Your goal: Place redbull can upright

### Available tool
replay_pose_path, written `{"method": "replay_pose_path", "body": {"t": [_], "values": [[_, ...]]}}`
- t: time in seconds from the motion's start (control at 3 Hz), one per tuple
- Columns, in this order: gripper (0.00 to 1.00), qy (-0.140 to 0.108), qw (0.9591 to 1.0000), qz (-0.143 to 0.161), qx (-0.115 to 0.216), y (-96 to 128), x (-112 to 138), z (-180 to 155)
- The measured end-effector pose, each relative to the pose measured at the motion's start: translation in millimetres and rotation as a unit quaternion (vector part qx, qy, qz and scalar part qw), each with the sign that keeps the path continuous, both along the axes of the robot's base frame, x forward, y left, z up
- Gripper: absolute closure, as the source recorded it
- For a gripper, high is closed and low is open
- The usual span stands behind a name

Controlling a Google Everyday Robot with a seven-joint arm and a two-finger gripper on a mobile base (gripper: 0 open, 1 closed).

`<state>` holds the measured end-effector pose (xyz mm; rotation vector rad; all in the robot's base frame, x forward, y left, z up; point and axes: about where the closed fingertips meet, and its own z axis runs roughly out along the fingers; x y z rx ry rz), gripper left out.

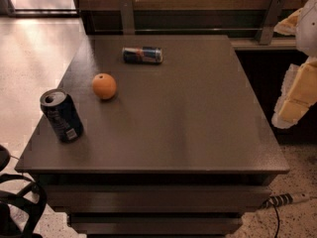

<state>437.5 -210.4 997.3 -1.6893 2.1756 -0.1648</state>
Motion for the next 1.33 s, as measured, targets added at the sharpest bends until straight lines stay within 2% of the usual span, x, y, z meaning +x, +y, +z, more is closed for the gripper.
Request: {"method": "replay_pose_path", "body": {"t": [0.33, 0.67, 1.0, 1.33], "values": [[0.00, 0.000, 1.0000, 0.000, 0.000, 0.0, 0.0, 0.1], [0.00, -0.005, 0.9999, 0.010, 0.004, 6.2, 17.3, 3.7], [0.00, -0.023, 0.9994, 0.024, -0.008, 37.9, 71.4, 2.5], [0.00, -0.036, 0.9987, 0.033, -0.015, 58.4, 110.1, 2.4]]}}
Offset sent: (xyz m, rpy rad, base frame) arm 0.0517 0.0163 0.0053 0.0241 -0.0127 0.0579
